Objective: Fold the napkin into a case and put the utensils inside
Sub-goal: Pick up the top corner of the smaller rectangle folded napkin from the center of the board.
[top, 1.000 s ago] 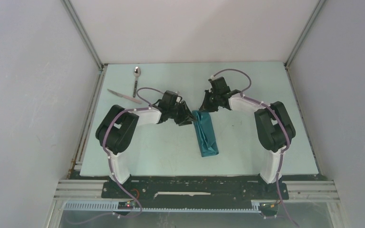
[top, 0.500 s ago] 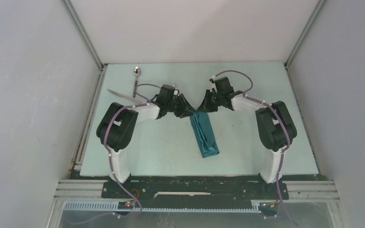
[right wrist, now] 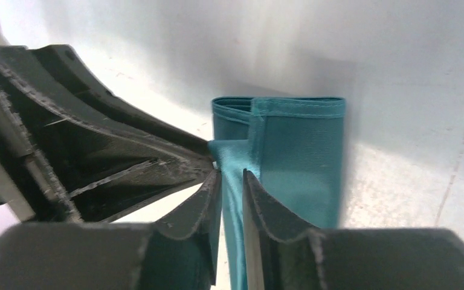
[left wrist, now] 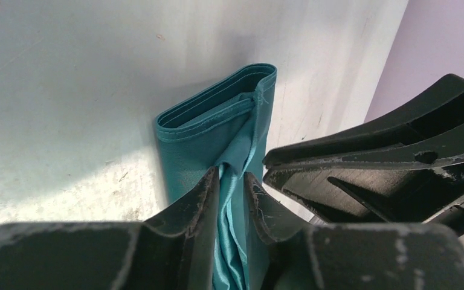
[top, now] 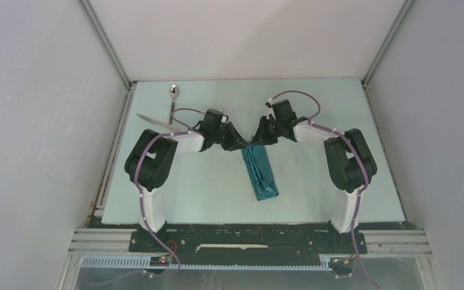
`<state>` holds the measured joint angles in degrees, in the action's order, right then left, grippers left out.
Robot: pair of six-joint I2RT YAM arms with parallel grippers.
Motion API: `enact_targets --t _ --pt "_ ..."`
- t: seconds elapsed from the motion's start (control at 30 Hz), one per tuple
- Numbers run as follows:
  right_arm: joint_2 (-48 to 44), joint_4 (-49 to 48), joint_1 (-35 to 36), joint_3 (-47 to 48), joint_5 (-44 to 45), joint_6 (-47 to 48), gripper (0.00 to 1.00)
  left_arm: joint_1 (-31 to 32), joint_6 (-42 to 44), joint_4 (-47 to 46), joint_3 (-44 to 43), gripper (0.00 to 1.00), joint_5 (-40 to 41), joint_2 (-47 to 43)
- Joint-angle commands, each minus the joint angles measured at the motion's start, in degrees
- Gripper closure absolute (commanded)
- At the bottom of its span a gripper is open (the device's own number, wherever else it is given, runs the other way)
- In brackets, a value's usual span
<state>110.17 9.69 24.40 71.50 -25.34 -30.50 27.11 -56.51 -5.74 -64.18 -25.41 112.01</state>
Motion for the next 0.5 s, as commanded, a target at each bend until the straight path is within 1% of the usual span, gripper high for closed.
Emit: enact_targets --t 0.0,0.03,0.1,0.23,0.37,0.47 --pt "-2.53 3.79 1.65 1.49 9.63 6.07 0.66 -0.48 2.48 2.33 0.38 0.71 1.93 -3.74" --pt "-2.11 4.98 2.05 2.45 11.32 6.82 0.63 -0.48 2.54 2.65 0.14 0.70 1.79 -3.54" --pt "-0.83 7.16 2.94 4.46 14.02 8.38 0.60 -0.53 2.35 2.97 -0.27 0.70 1.33 -2.85" --pt "0.83 10.23 5.06 7.12 19.16 10.23 0.60 -0.48 2.26 2.93 -0.57 0.71 1.26 -2.13" --pt "1.29 10.54 6.38 7.21 20.86 9.98 0.65 -0.48 2.13 2.95 -1.06 0.74 1.18 -1.15" --pt "1.31 11.02 7.66 7.16 23.46 9.96 0.62 -0.48 1.93 2.92 -1.27 0.74 0.85 -0.54"
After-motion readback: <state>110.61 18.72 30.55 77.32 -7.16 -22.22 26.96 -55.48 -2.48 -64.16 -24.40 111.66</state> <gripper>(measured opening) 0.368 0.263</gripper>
